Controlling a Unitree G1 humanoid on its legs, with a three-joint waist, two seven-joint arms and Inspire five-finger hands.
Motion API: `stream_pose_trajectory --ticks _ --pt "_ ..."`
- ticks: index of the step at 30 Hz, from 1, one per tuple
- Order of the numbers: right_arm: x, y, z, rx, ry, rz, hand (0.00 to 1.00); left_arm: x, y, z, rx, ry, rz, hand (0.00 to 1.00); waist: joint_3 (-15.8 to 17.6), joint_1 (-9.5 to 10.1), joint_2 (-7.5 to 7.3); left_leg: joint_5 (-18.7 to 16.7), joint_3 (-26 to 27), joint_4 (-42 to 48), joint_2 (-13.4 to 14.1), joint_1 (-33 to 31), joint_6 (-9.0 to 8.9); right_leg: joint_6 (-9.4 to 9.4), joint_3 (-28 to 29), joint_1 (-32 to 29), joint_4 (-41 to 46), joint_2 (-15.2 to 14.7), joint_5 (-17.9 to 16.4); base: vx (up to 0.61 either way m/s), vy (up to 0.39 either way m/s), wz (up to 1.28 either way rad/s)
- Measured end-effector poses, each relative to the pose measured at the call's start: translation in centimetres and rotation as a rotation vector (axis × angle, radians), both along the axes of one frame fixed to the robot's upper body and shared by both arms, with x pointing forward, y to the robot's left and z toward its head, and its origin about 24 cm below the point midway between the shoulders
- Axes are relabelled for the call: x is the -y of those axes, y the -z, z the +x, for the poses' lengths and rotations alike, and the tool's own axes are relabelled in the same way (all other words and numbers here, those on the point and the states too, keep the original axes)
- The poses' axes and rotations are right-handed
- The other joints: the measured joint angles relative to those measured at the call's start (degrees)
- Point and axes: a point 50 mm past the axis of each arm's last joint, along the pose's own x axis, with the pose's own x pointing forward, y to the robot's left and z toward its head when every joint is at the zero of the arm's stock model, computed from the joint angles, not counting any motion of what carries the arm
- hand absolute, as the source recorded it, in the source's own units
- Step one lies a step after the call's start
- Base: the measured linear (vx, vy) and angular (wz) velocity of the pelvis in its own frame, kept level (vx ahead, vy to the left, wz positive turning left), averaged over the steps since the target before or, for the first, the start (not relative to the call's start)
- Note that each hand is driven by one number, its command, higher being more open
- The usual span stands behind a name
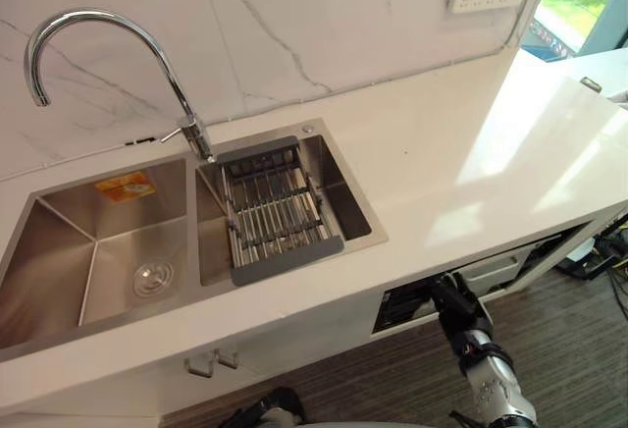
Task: Walk over to the sink, pick up the cup, carry it to the dishwasher, place the cup inside the dishwasher, then close the dishwasher door
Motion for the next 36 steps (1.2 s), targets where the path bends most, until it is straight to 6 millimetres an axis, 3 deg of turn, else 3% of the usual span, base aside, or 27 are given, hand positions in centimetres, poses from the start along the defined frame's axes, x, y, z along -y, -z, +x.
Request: stream_pose_trajectory --ticks 4,7,11,15,17,20,25,27,29,32,33,34,35,36 --pt "-1.1 0.8 -1.1 -0.06 -0.164 -0.082 1.0 0.0 0.0 -0.1 0.018 0.009 -0.002 1.0 -0.6 0.19 -0.27 0.2 0.0 0.0 0.3 -0.7 -0.13 0.09 0.0 -0.7 -0.4 0.3 -0.4 -0.02 0.04 0.01" --pt "-4.2 2.9 -3.3 -0.162 -0.354 -0.02 1.0 0.0 0.0 0.1 0.04 0.022 -0.002 1.0 -1.3 0.88 -0.79 0.2 -0.4 -0.2 0.3 -1.1 -0.15 -0.25 -0.3 -0.8 -0.5 0.3 -0.1 0.04 0.049 0.09" --pt "-7.8 5.9 -7.1 -0.311 -0.413 0.113 1.0 0.2 0.1 -0.1 0.033 -0.031 -0.011 1.0 -1.3 1.57 -0.88 0.1 -0.6 -0.7 -0.2 -1.0 -0.21 -0.16 -0.4 -0.5 -0.2 0.0 -0.1 0.07 0.063 0.03" --pt "-6.6 7.1 -8.3 -0.369 -0.154 0.305 1.0 -0.1 0.2 -0.3 0.011 -0.098 0.011 1.0 -0.9 1.79 -1.97 -0.4 -0.2 -0.9 -0.6 0.8 -0.45 -0.05 -0.1 1.0 -0.2 -0.4 0.0 0.02 0.066 -0.02" --pt "-4.9 7.8 -9.5 -0.4 0.0 0.349 1.0 0.0 0.2 -0.4 0.026 -0.121 0.005 1.0 -0.8 1.77 -2.45 -0.8 0.1 -0.9 -0.8 1.8 -0.84 0.09 0.1 1.6 -0.3 -0.7 0.0 -0.05 0.094 -0.06" --pt "-2.9 8.4 -12.2 -0.524 0.085 0.284 1.0 0.2 0.1 -0.3 0.069 -0.152 -0.027 1.0 -0.8 1.87 -2.52 -1.2 0.2 -1.0 -1.0 1.8 -0.58 1.13 -0.2 1.5 -0.7 -0.9 -0.6 -0.04 0.07 -0.03" --pt "-1.4 8.9 -15.2 -0.703 0.144 0.165 1.0 0.1 0.1 -0.7 0.078 -0.186 -0.057 1.0 -0.9 1.79 -2.83 -1.5 -0.5 -1.1 -1.9 1.5 -0.14 2.08 -1.0 1.6 -0.6 -1.7 -0.9 0.03 0.057 0.08" --pt "-1.2 9.0 -15.9 -0.761 0.155 0.129 1.0 0.0 0.1 -0.8 0.065 -0.177 -0.076 1.0 -0.9 1.7 -2.84 -2.1 -1.5 -1.3 -3.0 1.5 0.21 3.12 -2.2 1.5 2.0 -3.2 -2.3 0.11 0.09 0.34" --pt "-1.0 9.1 -16.5 -0.813 0.183 0.099 1.0 -0.1 0.2 -0.6 0.048 -0.151 -0.103 1.0 -1.0 1.34 -3.23 -4.1 -3.7 -1.3 -5.4 1.4 1.02 4.56 -4.2 0.7 10.0 -8.3 -5.8 0.17 0.14 0.56" --pt "-0.5 8.9 -16.4 -0.832 0.214 0.066 1.0 0.1 0.4 -0.4 0.019 -0.075 -0.116 1.0 -1.1 0.76 -3.23 -5.3 -6.3 -1.3 -7.5 1.3 1.2 5.41 -3.8 -1.4 22.5 -14.4 -7.0 0.21 0.141 0.57" --pt "-0.5 8.9 -16.0 -0.827 0.237 0.066 1.0 -0.3 0.3 -0.2 0.007 -0.027 -0.122 1.0 -1.2 0.43 -3.81 -5.6 -8.0 -1.2 -8.2 1.6 1.99 3.65 -1.0 -4.0 30.8 -17.8 -5.9 0.2 0.14 0.69" --pt "-0.6 8.9 -15.8 -0.827 0.25 0.069 1.0 -0.5 0.3 0.0 0.0 0.001 -0.124 1.0 -1.1 0.26 -4.05 -5.8 -9.4 -1.0 -8.3 2.0 2.48 0.21 2.1 -5.9 36.4 -19.5 -3.6 0.26 0.151 0.88" --pt "-0.8 9.0 -15.7 -0.831 0.249 0.069 1.0 -0.7 0.3 0.1 -0.007 0.022 -0.119 1.0 -1.1 -0.11 -3.94 -6.3 -11.6 -1.0 -8.1 2.8 3.1 -1.99 6.7 -8.5 42.3 -20.5 1.5 0.29 0.107 0.86" --pt "-1.1 9.0 -15.4 -0.829 0.245 0.075 1.0 -0.9 0.3 0.3 -0.01 0.038 -0.113 1.0 -1.0 -0.57 -3.67 -6.7 -13.2 -0.9 -7.6 3.5 3.47 -1.19 10.5 -10.2 45.8 -20.3 1.0 0.29 0.089 0.87"
